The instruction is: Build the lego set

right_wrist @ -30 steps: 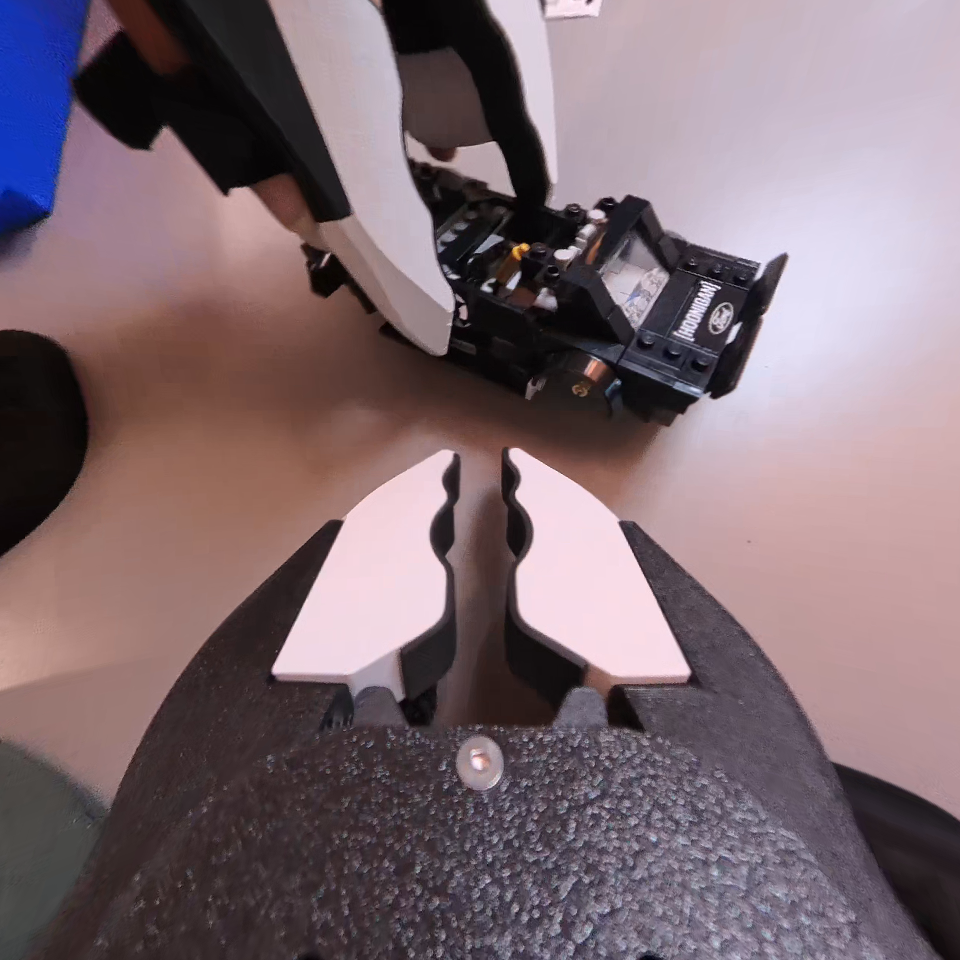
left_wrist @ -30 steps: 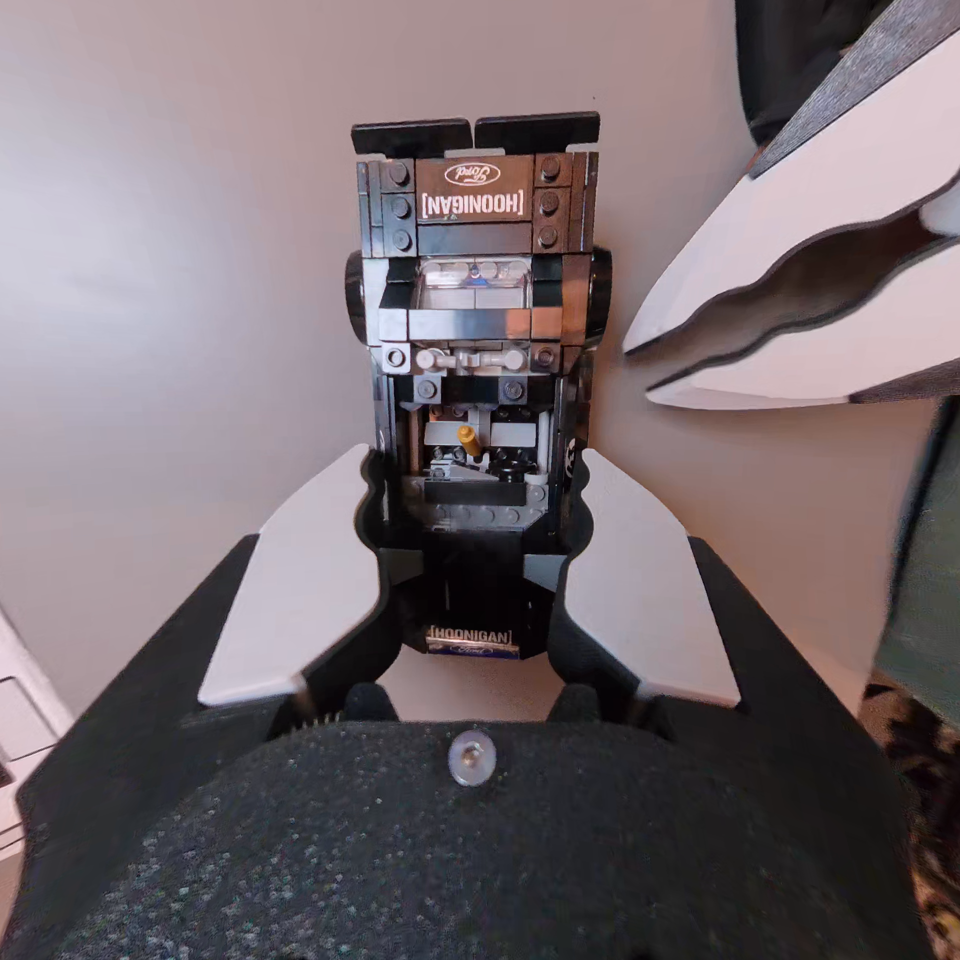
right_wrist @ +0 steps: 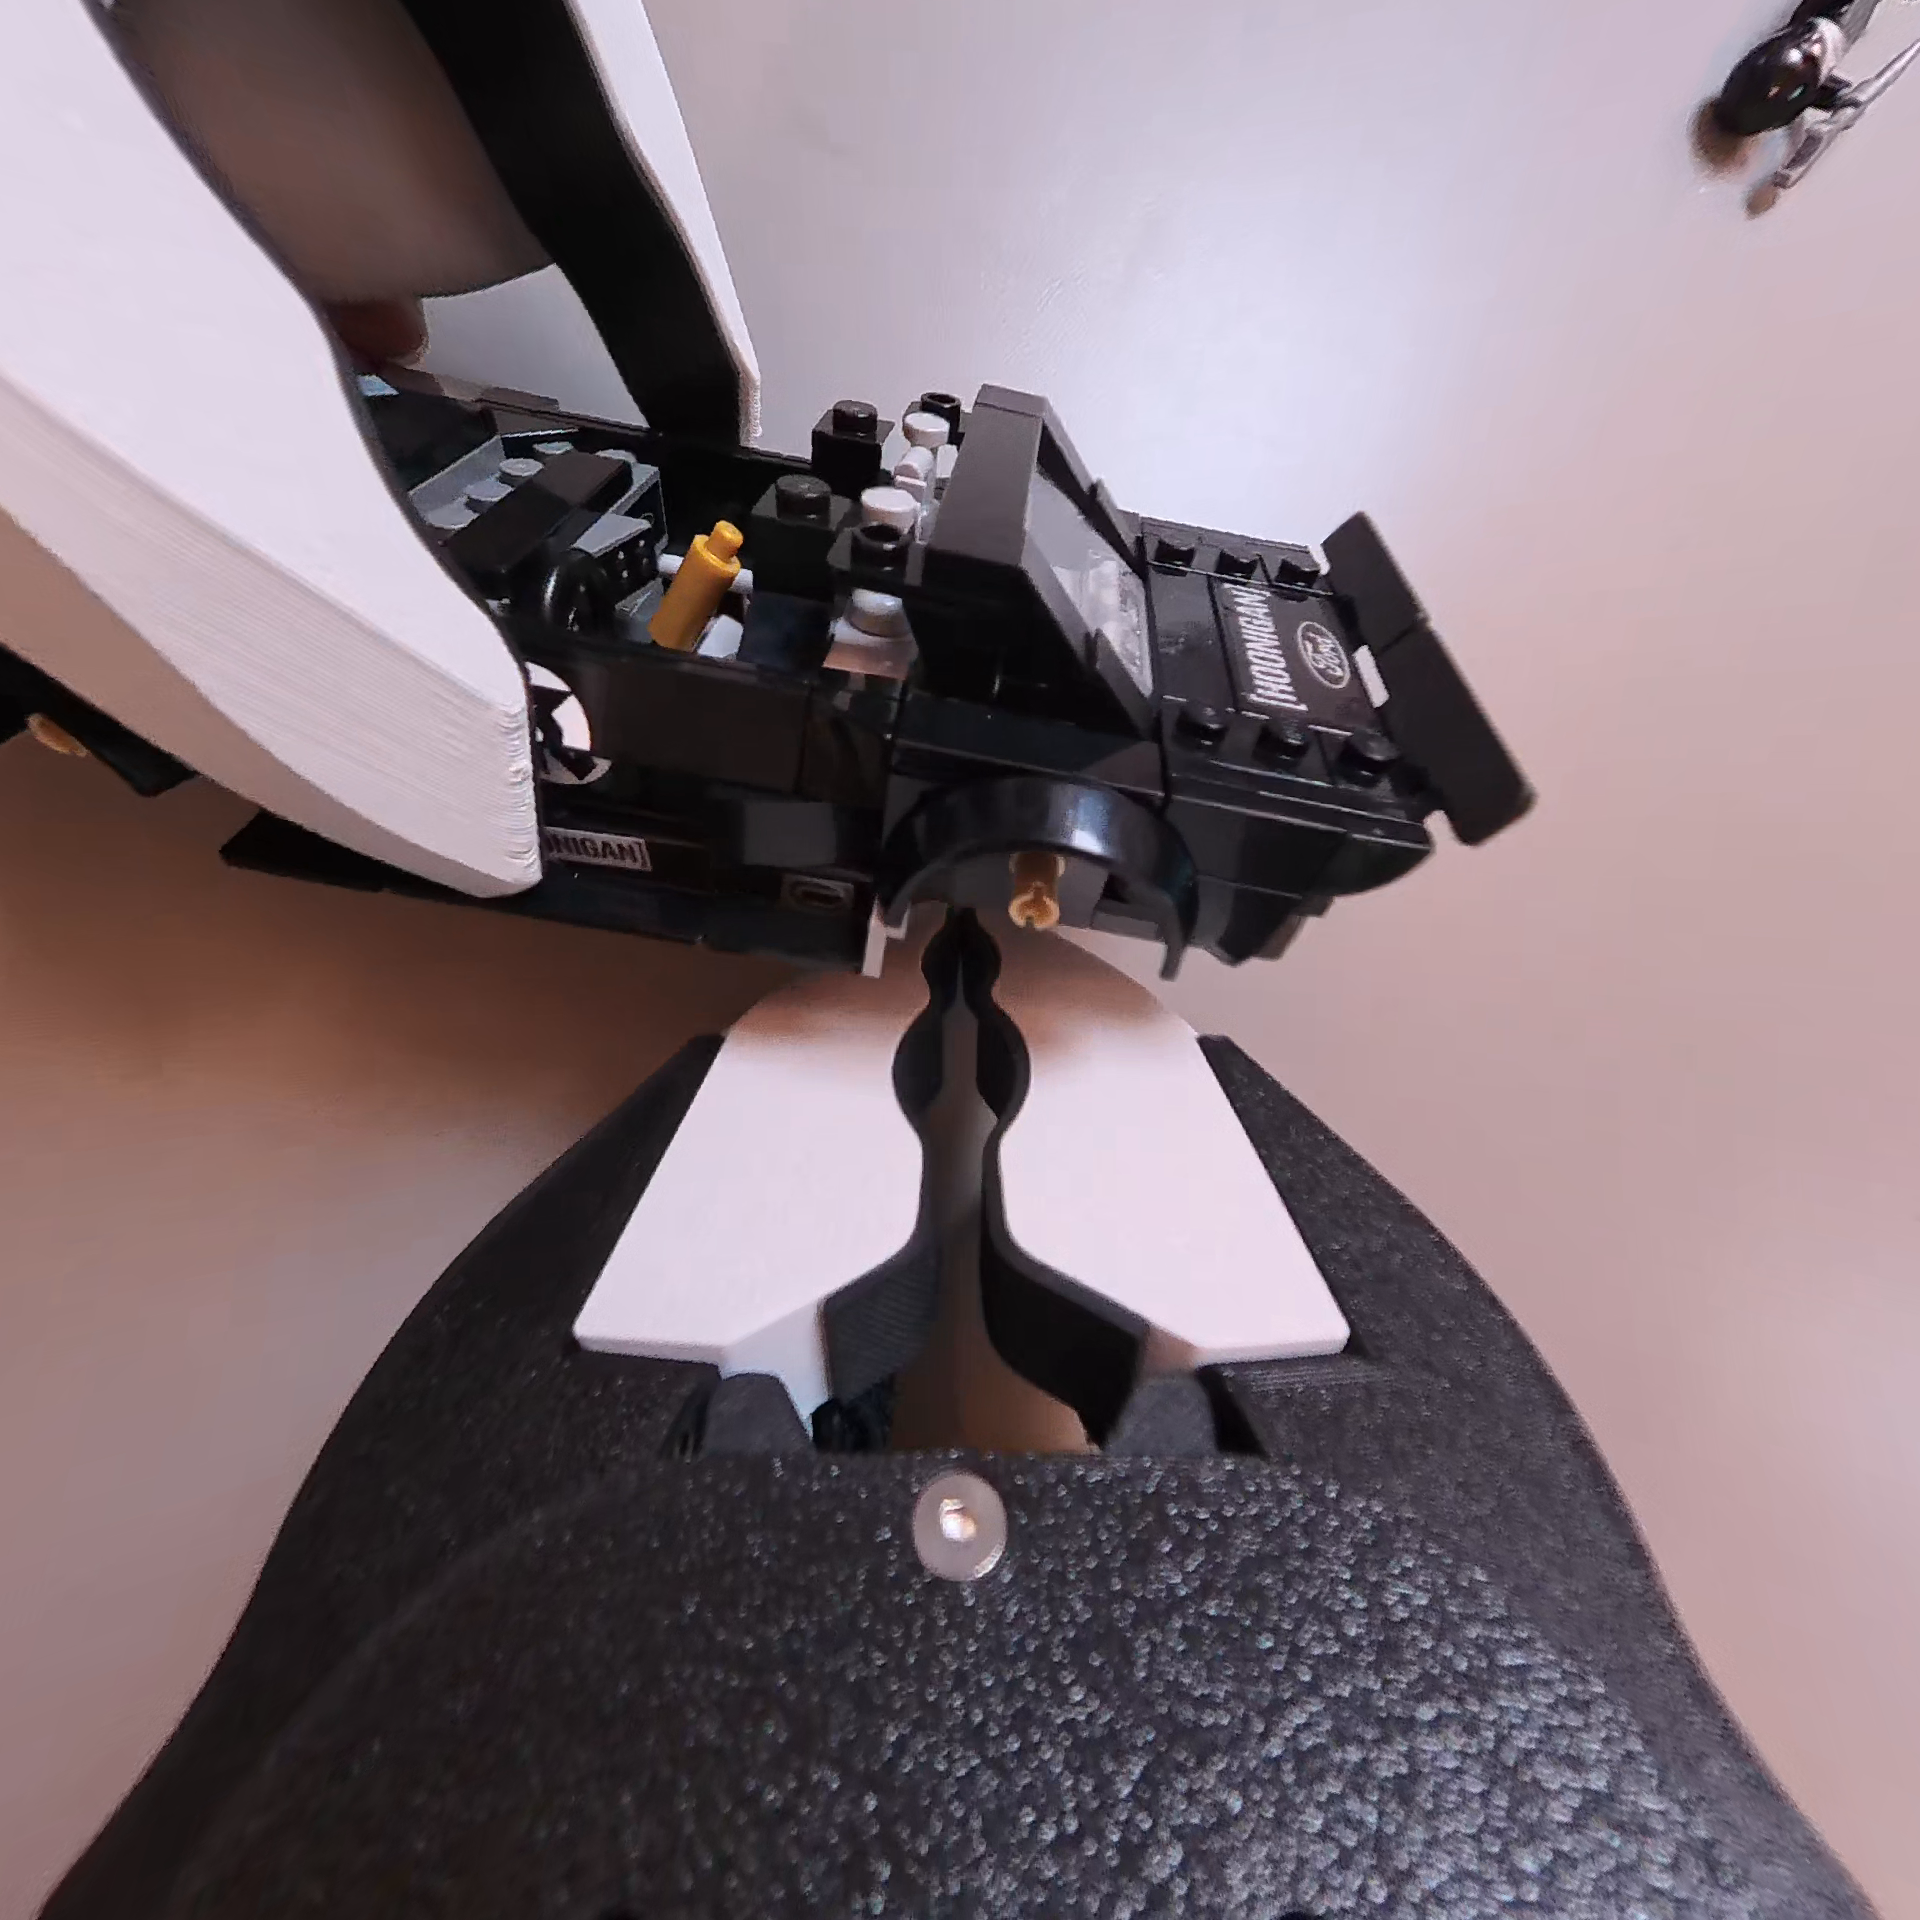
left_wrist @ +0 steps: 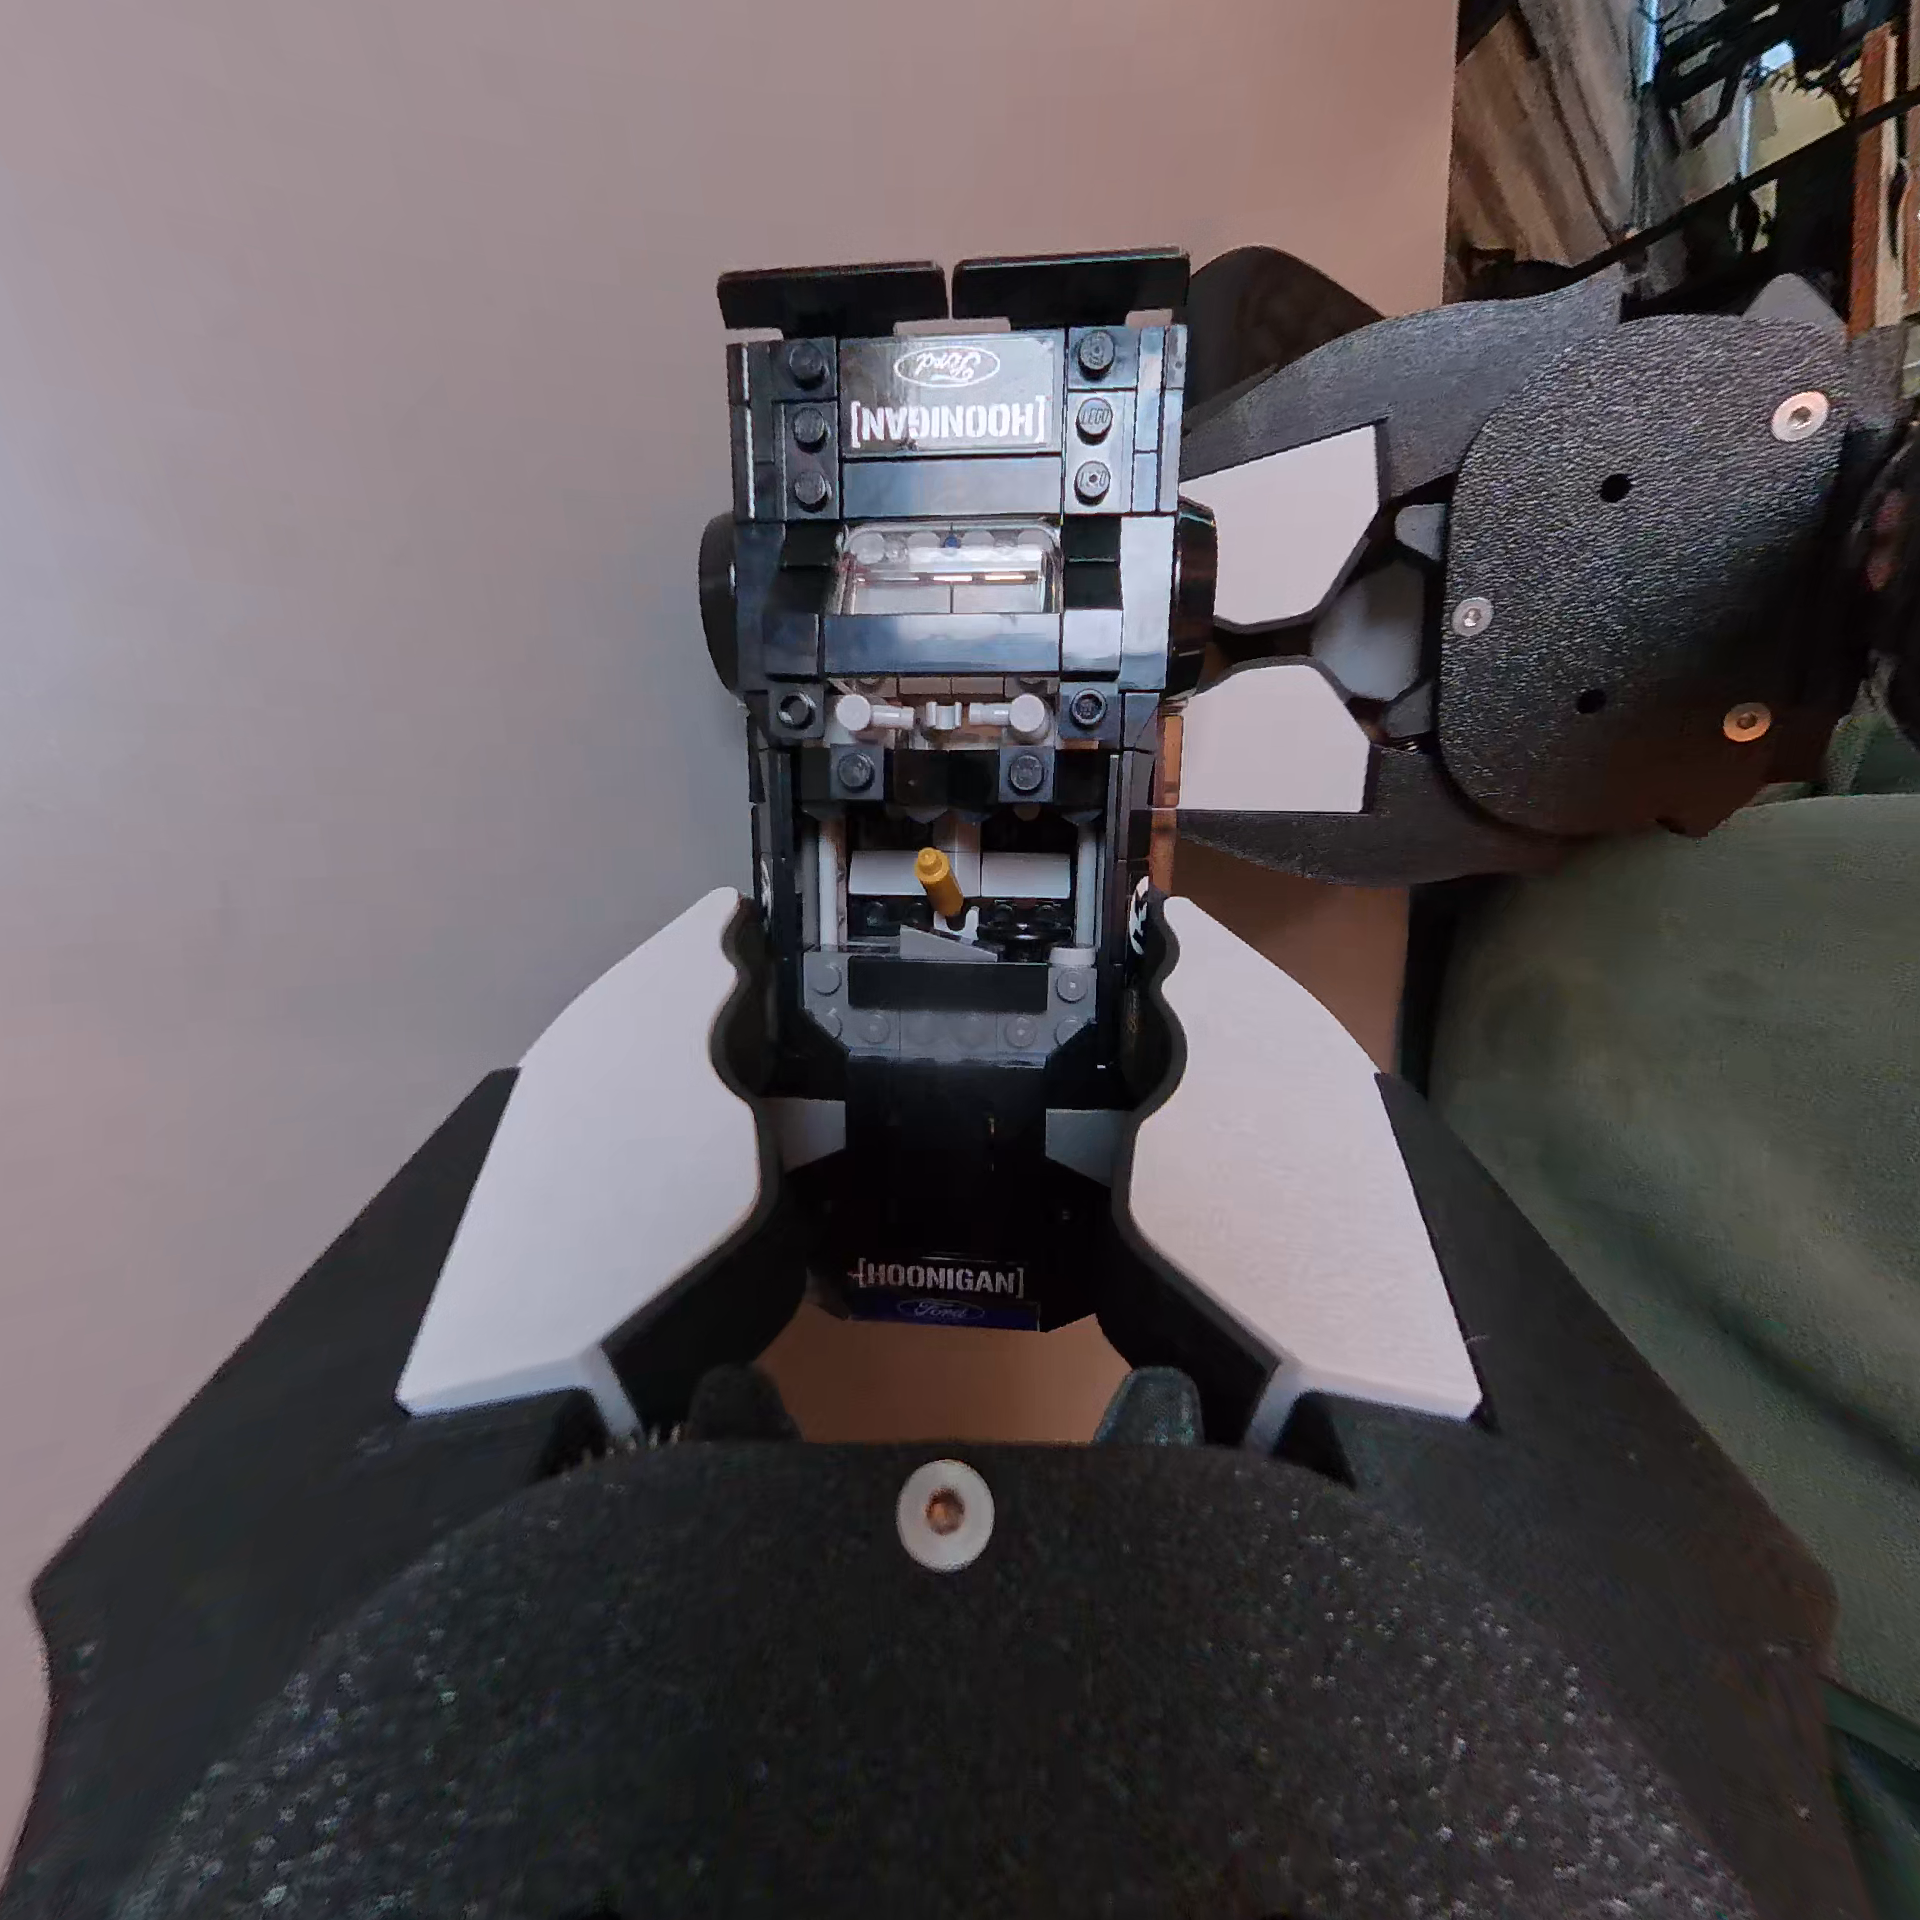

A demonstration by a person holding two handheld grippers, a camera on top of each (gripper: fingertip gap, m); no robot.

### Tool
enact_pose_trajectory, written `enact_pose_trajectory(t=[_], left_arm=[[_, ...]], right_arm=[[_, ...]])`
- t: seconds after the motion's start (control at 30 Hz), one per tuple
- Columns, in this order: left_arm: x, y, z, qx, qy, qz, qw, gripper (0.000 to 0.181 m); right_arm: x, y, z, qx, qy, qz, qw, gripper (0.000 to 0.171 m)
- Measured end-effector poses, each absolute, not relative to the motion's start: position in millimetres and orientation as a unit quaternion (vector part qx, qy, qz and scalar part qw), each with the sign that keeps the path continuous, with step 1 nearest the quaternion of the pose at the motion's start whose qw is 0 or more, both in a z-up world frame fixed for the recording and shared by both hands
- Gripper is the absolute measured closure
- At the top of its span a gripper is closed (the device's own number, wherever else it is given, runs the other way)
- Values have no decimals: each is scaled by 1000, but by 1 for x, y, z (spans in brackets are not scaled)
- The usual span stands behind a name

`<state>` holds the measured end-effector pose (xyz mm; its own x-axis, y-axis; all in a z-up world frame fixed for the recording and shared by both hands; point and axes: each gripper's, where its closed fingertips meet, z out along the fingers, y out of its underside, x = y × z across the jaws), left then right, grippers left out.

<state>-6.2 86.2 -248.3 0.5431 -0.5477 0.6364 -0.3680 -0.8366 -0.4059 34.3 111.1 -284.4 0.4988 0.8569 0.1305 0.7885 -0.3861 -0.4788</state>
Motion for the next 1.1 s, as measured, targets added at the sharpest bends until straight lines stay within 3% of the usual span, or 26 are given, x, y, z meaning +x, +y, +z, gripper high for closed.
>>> enact_pose_trajectory(t=[0.77,1.1], left_arm=[[-12,96,-226,-837,392,-257,282,112],[-13,96,-234,-834,406,-220,302,112]], right_arm=[[40,108,-273,-817,-501,93,269,171],[40,107,-274,-813,-507,87,274,171]])
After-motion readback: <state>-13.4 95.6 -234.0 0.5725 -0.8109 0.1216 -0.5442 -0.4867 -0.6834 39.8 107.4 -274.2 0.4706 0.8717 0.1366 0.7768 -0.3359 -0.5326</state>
